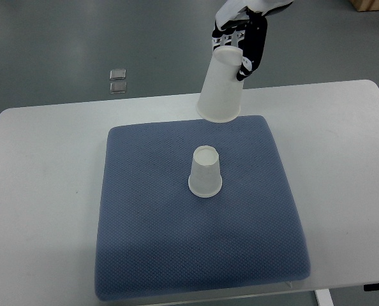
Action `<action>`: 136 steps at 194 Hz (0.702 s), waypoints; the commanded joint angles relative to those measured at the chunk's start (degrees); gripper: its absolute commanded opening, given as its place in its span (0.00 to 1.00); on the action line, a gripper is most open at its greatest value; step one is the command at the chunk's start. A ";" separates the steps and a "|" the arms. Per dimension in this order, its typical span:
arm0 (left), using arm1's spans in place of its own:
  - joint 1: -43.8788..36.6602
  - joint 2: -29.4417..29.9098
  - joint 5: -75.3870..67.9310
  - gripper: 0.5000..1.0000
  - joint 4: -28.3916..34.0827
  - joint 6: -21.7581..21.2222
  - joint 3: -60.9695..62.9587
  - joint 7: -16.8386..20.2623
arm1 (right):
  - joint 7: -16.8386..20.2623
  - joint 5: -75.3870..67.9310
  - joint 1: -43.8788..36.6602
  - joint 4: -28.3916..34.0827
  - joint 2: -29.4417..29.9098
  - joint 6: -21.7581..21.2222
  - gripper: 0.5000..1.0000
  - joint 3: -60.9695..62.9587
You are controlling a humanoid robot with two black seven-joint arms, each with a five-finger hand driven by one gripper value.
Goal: Stack paper cups
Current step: 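Carry the held cup with the right hand over the cup on the mat, then lower the held cup onto the cup on the mat with the right hand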
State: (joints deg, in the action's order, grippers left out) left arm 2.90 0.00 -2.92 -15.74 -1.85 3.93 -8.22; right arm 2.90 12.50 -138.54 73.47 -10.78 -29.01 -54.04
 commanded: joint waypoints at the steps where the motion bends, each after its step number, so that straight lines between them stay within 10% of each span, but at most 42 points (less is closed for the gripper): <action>1: 0.00 0.00 0.02 1.00 0.01 0.00 -0.07 0.05 | 0.00 -1.43 -0.06 0.09 3.04 1.24 0.32 0.51; 136: -0.08 0.00 0.02 1.00 0.01 0.00 -0.07 -0.04 | 0.00 -2.13 4.77 3.08 6.56 8.97 0.32 -0.10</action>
State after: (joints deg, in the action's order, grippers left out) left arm 2.81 0.00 -2.89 -15.73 -1.85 3.86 -8.24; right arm 2.90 10.37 -134.20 75.94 -4.36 -20.69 -53.96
